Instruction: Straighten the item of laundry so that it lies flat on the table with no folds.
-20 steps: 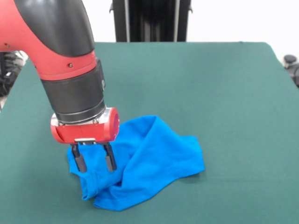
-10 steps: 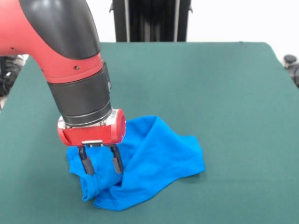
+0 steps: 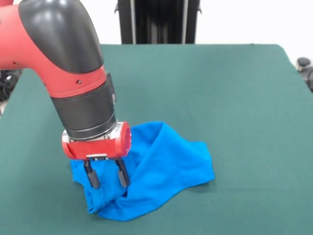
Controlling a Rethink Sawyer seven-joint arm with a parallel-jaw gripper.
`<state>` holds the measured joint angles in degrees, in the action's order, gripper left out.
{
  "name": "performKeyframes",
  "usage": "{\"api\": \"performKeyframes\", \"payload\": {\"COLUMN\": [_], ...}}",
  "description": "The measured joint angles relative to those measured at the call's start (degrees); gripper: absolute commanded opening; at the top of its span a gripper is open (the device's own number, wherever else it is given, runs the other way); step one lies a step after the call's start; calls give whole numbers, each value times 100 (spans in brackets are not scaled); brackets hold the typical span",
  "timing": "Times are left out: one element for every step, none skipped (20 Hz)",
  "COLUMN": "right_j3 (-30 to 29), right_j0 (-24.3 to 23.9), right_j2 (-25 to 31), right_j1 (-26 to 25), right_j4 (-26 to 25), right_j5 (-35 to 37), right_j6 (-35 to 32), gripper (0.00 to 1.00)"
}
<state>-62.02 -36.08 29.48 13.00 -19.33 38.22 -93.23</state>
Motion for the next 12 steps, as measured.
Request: {"api": "performKeyframes", "payload": {"right_j3": [3, 7, 10, 10, 10, 10, 11, 11, 11, 18, 25, 32], "right_j0": [-10, -19, -53, -64, -79, -89, -114, -128, -138, -166, -195, -233], "right_j2": [7, 15, 33, 36, 42, 46, 55, 59, 63, 82, 101, 149], "right_j1": [-7, -14, -22, -22, -22, -22, -22, -22, -22, -26, -29, -38], "right_j4": [-1, -2, -11, -13, -17, -18, -23, -24, -25, -27, -29, -32], "right_j5": [0, 0, 0, 0, 0, 0, 7, 16, 26, 59, 91, 121], "right_j6": [0, 0, 0, 0, 0, 0, 0, 1, 4, 18, 33, 51], "gripper": [100, 100, 100, 100, 100, 100, 100, 100, 100, 100, 100, 0]}}
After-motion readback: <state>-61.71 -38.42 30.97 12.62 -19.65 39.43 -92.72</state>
